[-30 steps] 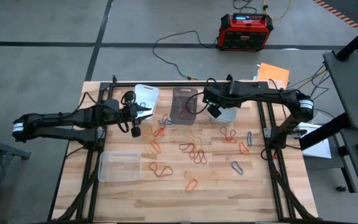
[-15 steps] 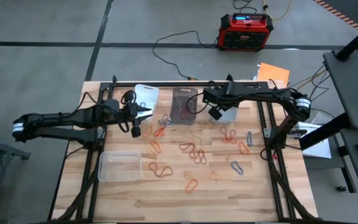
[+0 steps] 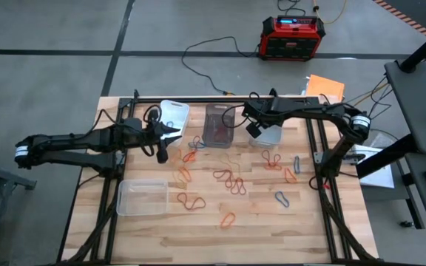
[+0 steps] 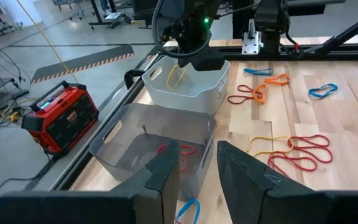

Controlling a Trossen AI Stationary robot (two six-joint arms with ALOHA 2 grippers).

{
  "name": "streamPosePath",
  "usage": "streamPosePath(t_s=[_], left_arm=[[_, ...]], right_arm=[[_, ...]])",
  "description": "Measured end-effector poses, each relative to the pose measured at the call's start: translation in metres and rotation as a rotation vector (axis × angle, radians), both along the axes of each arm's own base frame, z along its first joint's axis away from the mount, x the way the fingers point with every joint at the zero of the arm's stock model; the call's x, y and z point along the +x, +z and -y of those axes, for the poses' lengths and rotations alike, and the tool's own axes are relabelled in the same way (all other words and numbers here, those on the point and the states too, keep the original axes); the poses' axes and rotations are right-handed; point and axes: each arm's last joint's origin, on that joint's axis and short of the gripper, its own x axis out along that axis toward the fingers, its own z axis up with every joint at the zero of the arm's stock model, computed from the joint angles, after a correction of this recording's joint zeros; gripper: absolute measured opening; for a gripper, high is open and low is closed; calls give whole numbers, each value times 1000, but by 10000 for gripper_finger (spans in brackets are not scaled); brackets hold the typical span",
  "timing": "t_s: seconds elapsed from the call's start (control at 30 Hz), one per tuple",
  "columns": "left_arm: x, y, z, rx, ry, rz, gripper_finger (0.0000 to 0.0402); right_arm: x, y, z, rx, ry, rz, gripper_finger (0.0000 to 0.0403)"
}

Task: Sort rubber bands into baskets
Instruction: Put the yellow rubber band into the gray bin, then put the orange rubber band into the transparent bin

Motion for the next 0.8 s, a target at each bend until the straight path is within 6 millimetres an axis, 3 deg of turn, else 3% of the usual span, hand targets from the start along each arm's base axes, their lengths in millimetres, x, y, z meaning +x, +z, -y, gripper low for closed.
streamPosePath(t_s=[0.2,0.53,0.8], left_arm=[[1,0,3,-51,-49,13,91],[2,-4,15,-120,-112,10,91],[2,-15,33,-197,-194,-6,91]], right_arm=[[-1,-1,1,17,-5,10,27],[-1,-1,0,55,7,26,122],[-5,17,-8,28,24,84,172]])
